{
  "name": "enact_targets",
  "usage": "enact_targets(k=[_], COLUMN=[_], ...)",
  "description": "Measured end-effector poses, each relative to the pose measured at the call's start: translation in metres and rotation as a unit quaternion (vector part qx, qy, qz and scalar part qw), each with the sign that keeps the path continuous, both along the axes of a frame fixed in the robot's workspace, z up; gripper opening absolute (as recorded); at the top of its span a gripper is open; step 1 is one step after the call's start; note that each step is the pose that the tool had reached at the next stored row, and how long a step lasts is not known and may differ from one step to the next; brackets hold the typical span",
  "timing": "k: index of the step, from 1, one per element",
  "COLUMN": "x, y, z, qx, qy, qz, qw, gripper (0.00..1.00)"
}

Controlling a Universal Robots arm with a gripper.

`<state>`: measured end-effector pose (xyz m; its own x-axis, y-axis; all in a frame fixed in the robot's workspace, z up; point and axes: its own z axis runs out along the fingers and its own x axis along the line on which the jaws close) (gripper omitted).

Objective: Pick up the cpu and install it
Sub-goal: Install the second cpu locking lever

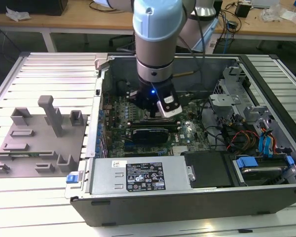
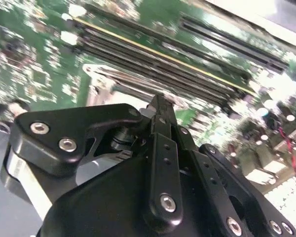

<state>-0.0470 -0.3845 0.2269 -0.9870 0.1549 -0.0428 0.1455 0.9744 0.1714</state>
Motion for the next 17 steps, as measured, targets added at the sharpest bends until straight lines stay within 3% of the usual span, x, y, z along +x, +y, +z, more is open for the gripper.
enact_targets(k=[3,5,8,9,10,17], x=[0.0078,0.0080,0.0080,0.0080,0.0080,0.0080], y=[0.0024,0.0078,0.0195,0.0274,0.0313,0.0320], z=[0.0000,0.0000,0.0000,0.0000,0.0000,0.0000], qx=[-0.0068,-0.0075,-0.0076,-0.0078,-0.0082,-0.0084], qy=[-0.0001,0.0000,0.0000,0.0000,0.0000,0.0000], qz=[0.000,0.000,0.000,0.000,0.000,0.000], qw=[1.0000,1.0000,1.0000,1.0000,1.0000,1.0000], gripper=[0.11,0.11,0.11,0.11,0.11,0.11])
